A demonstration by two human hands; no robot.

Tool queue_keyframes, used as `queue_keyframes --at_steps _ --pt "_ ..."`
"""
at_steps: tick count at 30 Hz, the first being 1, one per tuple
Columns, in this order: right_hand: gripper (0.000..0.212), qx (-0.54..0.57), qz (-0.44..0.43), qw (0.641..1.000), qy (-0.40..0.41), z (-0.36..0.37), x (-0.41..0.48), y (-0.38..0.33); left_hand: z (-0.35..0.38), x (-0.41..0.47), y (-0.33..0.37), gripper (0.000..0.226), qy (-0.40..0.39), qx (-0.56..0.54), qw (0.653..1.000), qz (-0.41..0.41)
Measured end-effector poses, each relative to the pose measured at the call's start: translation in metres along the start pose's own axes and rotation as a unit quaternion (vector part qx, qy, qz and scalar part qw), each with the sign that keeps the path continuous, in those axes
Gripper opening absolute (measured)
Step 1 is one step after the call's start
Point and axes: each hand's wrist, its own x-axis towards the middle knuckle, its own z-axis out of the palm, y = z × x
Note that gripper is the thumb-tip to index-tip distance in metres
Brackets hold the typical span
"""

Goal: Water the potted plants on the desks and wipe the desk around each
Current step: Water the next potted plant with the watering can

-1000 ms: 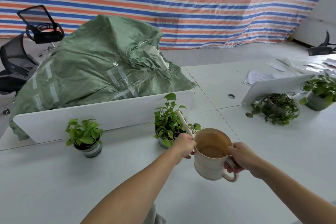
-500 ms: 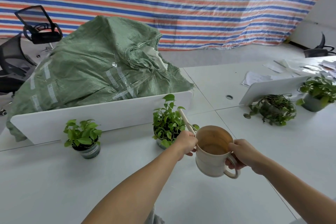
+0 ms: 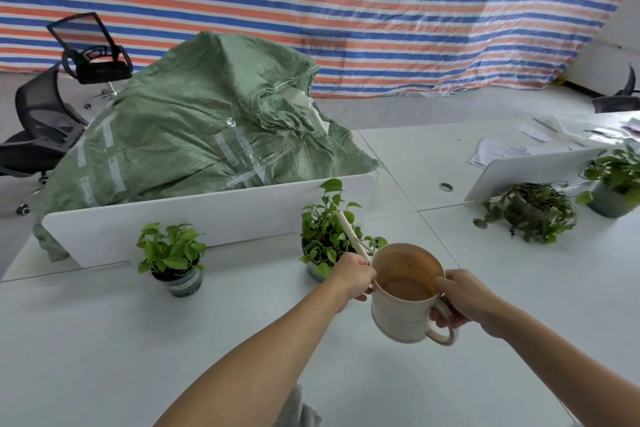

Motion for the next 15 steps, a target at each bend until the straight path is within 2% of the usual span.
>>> queue_keyframes --at_steps 15 --pt "0.029 0.001 0.015 1.0 0.015 -0.014 -0.007 0.021 0.025 0.002 0.003 0.023 -0.029 -0.003 1.0 -0.004"
